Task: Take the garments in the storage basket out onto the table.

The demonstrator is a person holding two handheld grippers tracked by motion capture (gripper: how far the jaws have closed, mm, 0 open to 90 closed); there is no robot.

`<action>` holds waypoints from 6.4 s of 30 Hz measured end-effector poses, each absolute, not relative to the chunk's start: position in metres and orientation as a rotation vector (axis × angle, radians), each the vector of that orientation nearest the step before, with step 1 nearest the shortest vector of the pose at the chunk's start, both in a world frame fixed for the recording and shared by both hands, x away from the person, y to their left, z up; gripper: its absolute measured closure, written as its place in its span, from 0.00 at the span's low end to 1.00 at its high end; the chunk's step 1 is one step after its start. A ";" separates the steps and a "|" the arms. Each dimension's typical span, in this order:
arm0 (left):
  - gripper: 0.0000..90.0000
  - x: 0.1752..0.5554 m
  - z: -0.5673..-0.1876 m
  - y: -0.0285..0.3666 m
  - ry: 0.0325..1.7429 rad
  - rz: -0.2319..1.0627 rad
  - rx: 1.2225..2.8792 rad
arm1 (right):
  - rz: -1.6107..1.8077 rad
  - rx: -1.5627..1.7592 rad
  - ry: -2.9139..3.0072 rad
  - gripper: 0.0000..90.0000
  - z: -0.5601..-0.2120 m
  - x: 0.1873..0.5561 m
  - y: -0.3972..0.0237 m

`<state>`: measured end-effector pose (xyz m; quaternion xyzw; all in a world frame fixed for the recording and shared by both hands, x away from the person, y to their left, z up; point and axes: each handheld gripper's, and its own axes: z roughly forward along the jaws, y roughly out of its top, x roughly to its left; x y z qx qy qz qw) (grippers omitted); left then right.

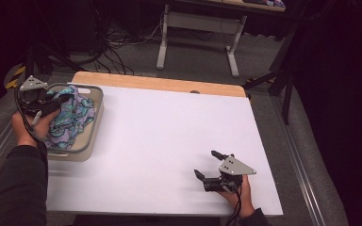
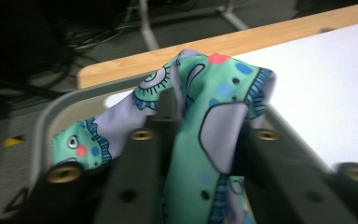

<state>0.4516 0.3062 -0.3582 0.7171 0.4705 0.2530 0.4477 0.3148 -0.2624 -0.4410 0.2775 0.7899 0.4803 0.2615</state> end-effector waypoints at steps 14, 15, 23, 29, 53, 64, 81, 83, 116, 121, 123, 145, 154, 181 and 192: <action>0.94 0.410 -0.360 0.295 0.997 0.661 1.569 | 1.310 0.773 2.116 0.14 -0.438 0.314 -0.265; 0.94 0.408 -0.360 0.294 0.990 0.661 1.562 | 1.315 0.774 2.109 0.14 -0.438 0.314 -0.265; 0.94 0.399 -0.359 0.280 0.892 0.635 1.488 | 1.318 0.803 2.077 0.13 -0.437 0.317 -0.271; 0.95 0.391 -0.348 0.258 0.801 0.604 1.472 | 1.309 0.812 2.077 0.13 -0.438 0.319 -0.273; 0.95 0.379 -0.296 0.153 0.530 0.465 1.475 | 1.335 0.851 2.022 0.15 -0.432 0.319 -0.279; 0.95 0.383 -0.297 0.092 0.454 0.368 1.539 | 1.333 0.860 2.011 0.15 -0.430 0.319 -0.284; 0.95 0.389 -0.321 0.033 0.411 0.333 1.641 | 1.338 0.888 1.989 0.18 -0.426 0.319 -0.295; 0.94 0.392 -0.328 0.035 0.431 0.347 1.656 | 1.338 0.880 2.015 0.20 -0.428 0.319 -0.292; 0.31 0.360 -0.399 0.089 0.449 0.407 1.901 | 1.050 0.867 2.311 0.95 -0.448 0.354 -0.254; 0.27 0.347 -0.422 0.089 0.479 0.373 1.998 | 1.002 0.851 2.264 0.97 -0.439 0.355 -0.262; 0.27 0.344 -0.430 0.088 0.485 0.338 2.049 | 1.002 0.848 2.248 0.97 -0.438 0.356 -0.265; 0.28 0.352 -0.464 0.087 0.547 0.356 2.246 | 0.886 0.974 2.079 0.89 -0.430 0.394 -0.293; 0.38 0.358 -0.465 0.092 0.601 0.347 2.266 | 1.115 0.916 2.127 0.66 -0.414 0.370 -0.285; 0.88 0.359 -0.459 0.113 0.675 0.413 2.252 | 1.135 0.750 2.291 1.00 -0.420 0.340 -0.255; 0.89 0.343 -0.449 0.142 0.745 0.523 2.223 | 1.158 0.805 2.173 1.00 -0.404 0.312 -0.297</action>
